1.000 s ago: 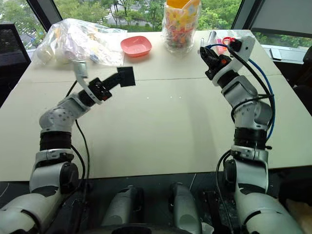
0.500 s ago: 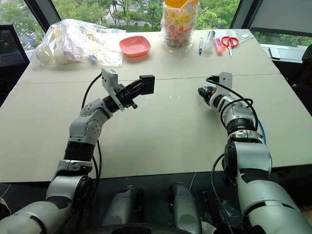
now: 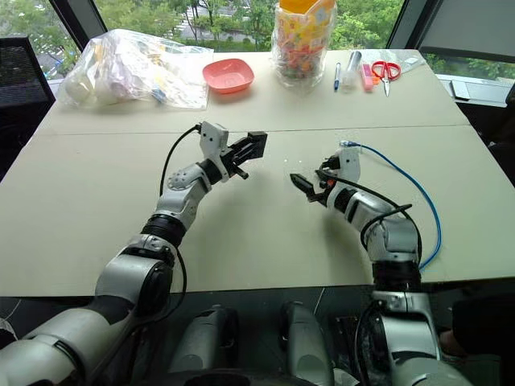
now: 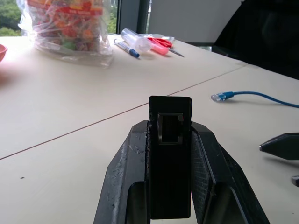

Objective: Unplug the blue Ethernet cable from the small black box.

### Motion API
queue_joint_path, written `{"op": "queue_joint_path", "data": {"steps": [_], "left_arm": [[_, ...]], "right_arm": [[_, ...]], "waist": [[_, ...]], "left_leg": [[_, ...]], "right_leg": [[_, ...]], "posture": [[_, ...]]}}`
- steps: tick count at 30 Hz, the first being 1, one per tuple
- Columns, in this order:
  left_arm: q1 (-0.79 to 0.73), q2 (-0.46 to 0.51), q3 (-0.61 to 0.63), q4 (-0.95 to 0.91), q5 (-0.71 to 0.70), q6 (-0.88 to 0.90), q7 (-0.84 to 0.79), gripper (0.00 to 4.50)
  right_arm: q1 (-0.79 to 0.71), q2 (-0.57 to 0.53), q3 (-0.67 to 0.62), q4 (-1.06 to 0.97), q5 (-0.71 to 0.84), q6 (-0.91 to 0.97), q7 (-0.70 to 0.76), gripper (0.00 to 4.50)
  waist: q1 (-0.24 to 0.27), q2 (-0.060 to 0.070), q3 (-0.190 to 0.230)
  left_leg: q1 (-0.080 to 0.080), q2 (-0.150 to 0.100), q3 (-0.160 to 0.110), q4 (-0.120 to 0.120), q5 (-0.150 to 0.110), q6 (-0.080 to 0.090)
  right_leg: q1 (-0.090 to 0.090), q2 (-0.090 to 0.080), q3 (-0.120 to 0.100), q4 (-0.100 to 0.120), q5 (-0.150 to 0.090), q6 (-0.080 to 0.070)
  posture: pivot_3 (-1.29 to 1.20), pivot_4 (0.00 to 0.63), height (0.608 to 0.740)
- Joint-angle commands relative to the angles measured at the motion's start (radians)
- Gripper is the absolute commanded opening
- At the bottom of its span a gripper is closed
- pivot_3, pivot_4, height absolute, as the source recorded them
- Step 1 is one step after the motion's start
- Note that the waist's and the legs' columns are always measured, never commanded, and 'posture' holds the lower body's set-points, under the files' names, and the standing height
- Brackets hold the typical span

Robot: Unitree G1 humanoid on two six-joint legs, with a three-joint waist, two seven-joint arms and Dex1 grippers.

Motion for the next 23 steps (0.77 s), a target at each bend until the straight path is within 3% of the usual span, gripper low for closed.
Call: {"op": "queue_joint_path", "data": {"steps": [1,4,6,11,14,20,23], "left_arm": [[-0.046,0.000,0.004,0.062,0.023,-0.064,-0.036,2.27],[-0.059,0.004,0.012,0.083,0.024,-0.075,-0.056,3.76],[-0.062,0.008,0.015,0.086,0.024,-0.069,-0.075,4.44],[-0.004,0.082,-0.005,-0.118,-0.003,0.077,-0.219,4.44],[0.136,0.213,0.011,-0.499,-0.084,0.352,-0.277,4.44],[0.386,0.410,0.060,-0.982,-0.191,0.731,-0.219,4.44],[0.497,0.445,0.111,-1.141,-0.253,0.854,-0.164,4.44]], "right_arm": [[0.003,0.015,-0.058,-0.141,0.052,0.016,-0.049,4.50],[0.009,0.013,-0.072,-0.171,0.067,0.021,-0.060,4.50],[0.012,0.009,-0.075,-0.177,0.074,0.025,-0.063,4.50],[0.040,-0.031,-0.077,-0.199,0.078,0.020,-0.041,4.50],[0.095,-0.092,-0.064,-0.258,0.082,0.019,0.010,4.50],[0.194,-0.152,-0.071,-0.362,0.143,0.027,0.090,4.50],[0.220,-0.166,-0.083,-0.386,0.174,0.037,0.114,4.50]], "waist": [[0.001,0.000,0.000],[0.003,0.000,0.000],[0.005,0.000,0.000],[0.003,0.000,0.000],[-0.007,0.000,0.000],[-0.015,0.000,0.000],[-0.013,0.000,0.000]], "left_leg": [[0.000,0.000,0.000,0.000,0.000,0.000],[0.000,0.001,-0.001,0.000,0.000,0.000],[-0.001,0.001,-0.001,-0.001,0.000,0.000],[-0.001,0.001,0.000,-0.001,0.000,0.000],[0.000,0.001,0.000,-0.001,0.000,0.000],[0.001,0.003,-0.001,-0.003,0.000,0.000],[0.001,0.002,-0.001,-0.001,-0.001,0.000]], "right_leg": [[0.000,0.000,0.000,0.000,0.000,0.000],[0.000,0.000,-0.001,0.000,0.000,0.000],[0.000,0.000,-0.001,-0.001,0.000,0.000],[0.000,0.000,-0.001,-0.001,0.000,0.000],[0.000,0.001,-0.001,-0.001,0.000,0.000],[0.000,0.002,0.000,0.000,-0.001,-0.001],[0.001,0.002,0.000,-0.001,-0.003,-0.004]], "posture": [[0.00,0.150,0.740],[0.00,0.150,0.740],[0.00,0.150,0.740],[0.00,0.150,0.740],[0.00,0.150,0.740],[0.00,0.150,0.740],[0.00,0.150,0.740]]}}
